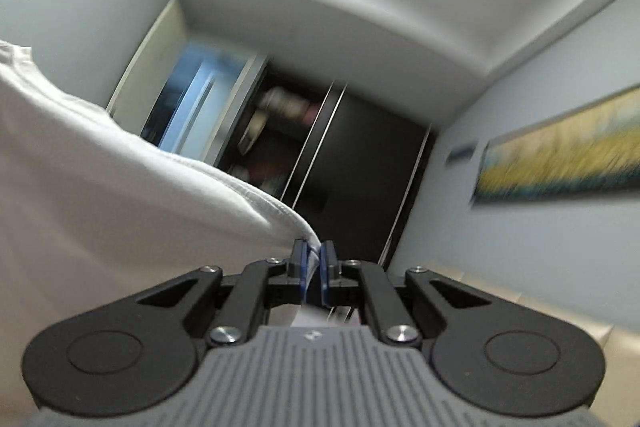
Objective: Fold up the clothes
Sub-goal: 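Lift the shirt high with both tools and shake it out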
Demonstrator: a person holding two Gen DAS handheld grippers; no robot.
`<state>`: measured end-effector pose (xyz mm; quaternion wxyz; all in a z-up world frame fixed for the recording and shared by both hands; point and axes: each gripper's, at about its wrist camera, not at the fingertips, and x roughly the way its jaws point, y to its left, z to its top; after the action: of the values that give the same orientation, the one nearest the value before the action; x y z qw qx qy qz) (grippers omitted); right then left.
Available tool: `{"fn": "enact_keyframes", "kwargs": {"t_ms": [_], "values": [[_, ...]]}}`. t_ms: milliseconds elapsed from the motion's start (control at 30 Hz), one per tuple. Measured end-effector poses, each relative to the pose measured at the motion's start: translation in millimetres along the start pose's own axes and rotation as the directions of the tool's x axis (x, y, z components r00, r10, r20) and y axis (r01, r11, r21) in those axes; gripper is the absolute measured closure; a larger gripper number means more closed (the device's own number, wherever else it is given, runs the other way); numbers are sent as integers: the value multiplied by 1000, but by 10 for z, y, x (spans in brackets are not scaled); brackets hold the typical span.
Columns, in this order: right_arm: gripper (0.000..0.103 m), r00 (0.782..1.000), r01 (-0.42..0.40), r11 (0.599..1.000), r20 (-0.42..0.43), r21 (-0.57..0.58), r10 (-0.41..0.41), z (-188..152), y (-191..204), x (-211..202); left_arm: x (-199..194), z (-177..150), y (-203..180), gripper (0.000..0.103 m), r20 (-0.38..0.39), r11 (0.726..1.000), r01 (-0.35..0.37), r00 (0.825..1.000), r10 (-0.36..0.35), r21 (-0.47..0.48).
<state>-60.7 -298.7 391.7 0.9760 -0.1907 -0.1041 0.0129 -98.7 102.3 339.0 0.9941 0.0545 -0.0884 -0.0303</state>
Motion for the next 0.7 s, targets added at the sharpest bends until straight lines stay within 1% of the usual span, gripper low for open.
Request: {"fn": "enact_keyframes", "kwargs": {"t_ms": [33, 67, 133, 200, 233, 267, 300, 333, 400, 433, 500, 567, 633, 700], "values": [[96, 999, 10, 1000, 36, 1, -10, 132, -24, -51, -78, 123, -18, 98, 34, 1000, -15, 999, 15, 8], [96, 998, 2, 1000, 59, 5, -2, 240, -34, -98, -147, 231, -41, 98, 69, 999, -38, 997, 36, 23], [96, 995, -49, 999, 84, 16, 47, 413, -28, -185, -277, 435, -27, 98, 145, 995, -97, 985, 91, 38], [96, 990, -93, 996, 110, 12, 91, 570, -7, -276, -393, 621, 30, 98, 188, 992, -128, 974, 127, -6], [96, 987, -100, 995, 123, -2, 100, 622, 17, -324, -421, 687, 62, 98, 199, 989, -145, 969, 147, -25], [96, 986, -98, 995, 133, -4, 97, 666, 16, -364, -434, 712, 41, 98, 213, 987, -163, 963, 163, -18], [96, 986, -79, 997, 145, -2, 79, 696, -12, -399, -460, 727, -17, 98, 221, 985, -174, 961, 168, 9], [96, 986, -51, 999, 158, 3, 50, 716, -52, -433, -481, 728, -81, 98, 221, 985, -171, 962, 159, 35], [96, 984, 5, 1000, 180, 15, -7, 748, -138, -497, -520, 709, -203, 98, 224, 985, -153, 966, 132, 79], [96, 983, 18, 1000, 180, 20, -21, 747, -174, -519, -539, 693, -257, 98, 227, 985, -141, 967, 116, 96], [96, 986, 8, 1000, 168, 14, -10, 743, -217, -560, -582, 682, -316, 98, 228, 987, -127, 968, 102, 96], [96, 986, -13, 1000, 164, 6, 12, 762, -247, -628, -589, 678, -308, 98, 218, 989, -131, 969, 113, 72], [96, 985, -4, 1000, 171, 1, 4, 743, -256, -675, -589, 660, -300, 98, 215, 989, -136, 969, 119, 64], [96, 984, 9, 1000, 177, 6, -10, 693, -262, -712, -588, 649, -331, 98, 213, 988, -136, 970, 117, 78]]}}
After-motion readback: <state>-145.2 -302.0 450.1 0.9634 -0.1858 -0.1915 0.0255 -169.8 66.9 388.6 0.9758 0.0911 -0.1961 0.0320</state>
